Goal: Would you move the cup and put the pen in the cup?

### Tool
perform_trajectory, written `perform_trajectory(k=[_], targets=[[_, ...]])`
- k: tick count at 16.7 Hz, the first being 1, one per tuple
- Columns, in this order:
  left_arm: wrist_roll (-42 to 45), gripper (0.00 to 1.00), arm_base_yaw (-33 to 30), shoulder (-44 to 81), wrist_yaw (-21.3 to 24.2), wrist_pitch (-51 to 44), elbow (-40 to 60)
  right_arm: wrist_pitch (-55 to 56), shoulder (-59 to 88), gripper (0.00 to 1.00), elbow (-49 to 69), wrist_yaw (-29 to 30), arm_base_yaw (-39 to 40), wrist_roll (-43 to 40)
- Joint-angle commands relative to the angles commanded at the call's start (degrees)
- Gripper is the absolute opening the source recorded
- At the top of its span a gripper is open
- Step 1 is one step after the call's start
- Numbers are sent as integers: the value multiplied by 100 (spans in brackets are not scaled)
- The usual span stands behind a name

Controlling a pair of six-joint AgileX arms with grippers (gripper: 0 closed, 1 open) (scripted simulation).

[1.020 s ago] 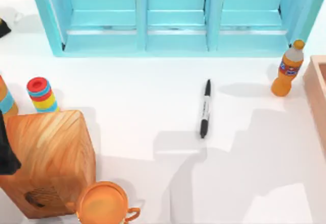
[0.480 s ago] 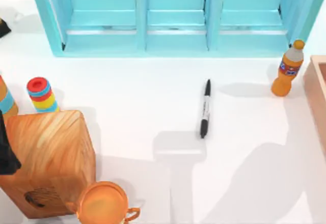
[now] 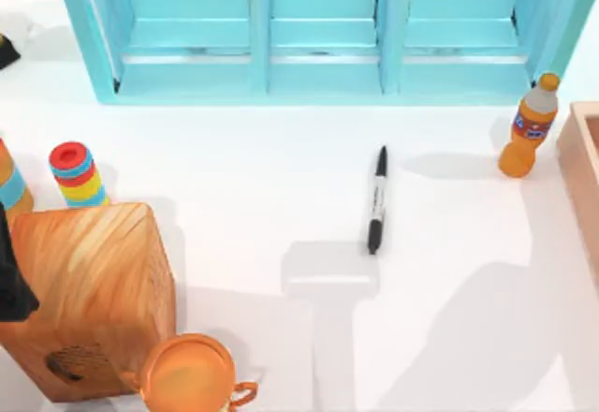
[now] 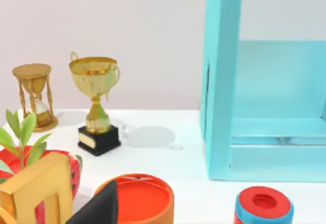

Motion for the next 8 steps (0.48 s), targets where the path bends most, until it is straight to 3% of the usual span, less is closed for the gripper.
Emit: perform_trajectory(k=[8], targets=[[0,100,0,0,0,0,0,0,0,10,0,0,0,0]])
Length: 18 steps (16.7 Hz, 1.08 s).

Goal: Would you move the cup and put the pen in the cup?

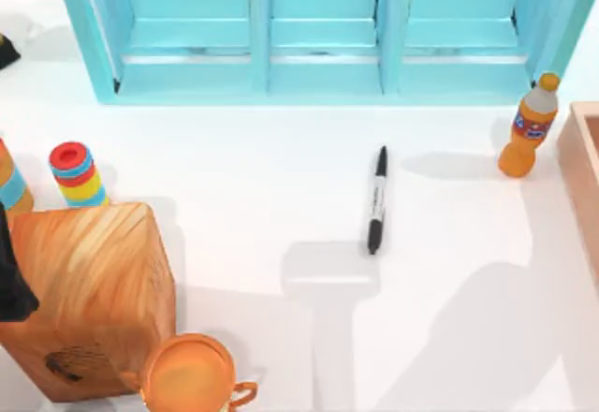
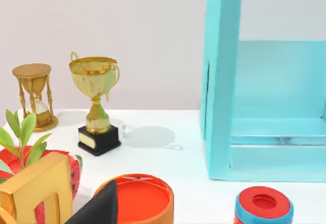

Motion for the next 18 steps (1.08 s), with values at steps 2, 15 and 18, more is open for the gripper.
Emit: perform_trajectory(k=[2,15,18], targets=[[0,100,0,0,0,0,0,0,0,0,0,0,0,0],[0,100,0,0,0,0,0,-679,-96,0,625,-8,566,557],[0,100,0,0,0,0,0,-1716,-269,0,1352,-13,1286,1266]])
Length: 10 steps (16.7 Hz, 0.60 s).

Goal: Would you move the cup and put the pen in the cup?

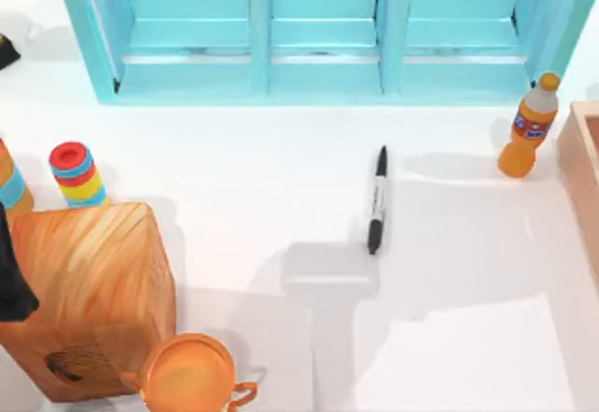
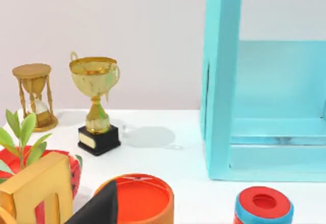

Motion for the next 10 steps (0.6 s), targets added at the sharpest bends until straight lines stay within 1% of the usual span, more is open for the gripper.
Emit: perform_trajectory(k=[3,5,7,10], targets=[[0,100,0,0,0,0,0,-988,-226,0,708,-2,751,761],[0,100,0,0,0,0,0,-1393,-375,0,1054,1,1125,1137],[0,100,0,0,0,0,0,-1551,-458,0,1203,3,1285,1298],[0,100,0,0,0,0,0,-1553,-460,0,1205,3,1287,1300]])
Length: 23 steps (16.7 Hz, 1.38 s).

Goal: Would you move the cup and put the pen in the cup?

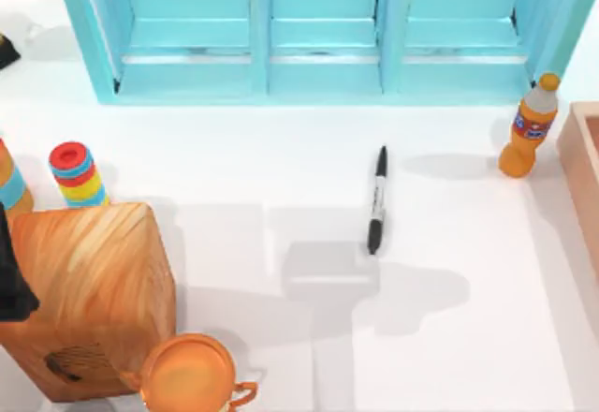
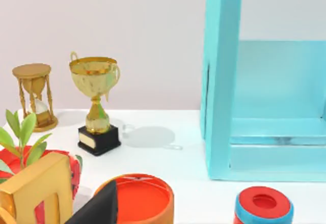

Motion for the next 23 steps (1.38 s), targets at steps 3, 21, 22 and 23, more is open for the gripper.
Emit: perform_trajectory(k=[3,21,22,23], targets=[[0,100,0,0,0,0,0,105,72,0,-74,6,69,94],[0,100,0,0,0,0,0,2302,857,0,-1327,415,2247,2243],[0,100,0,0,0,0,0,2499,903,0,-1451,423,2256,2253],[0,100,0,0,0,0,0,2675,955,0,-1574,430,2267,2264]])
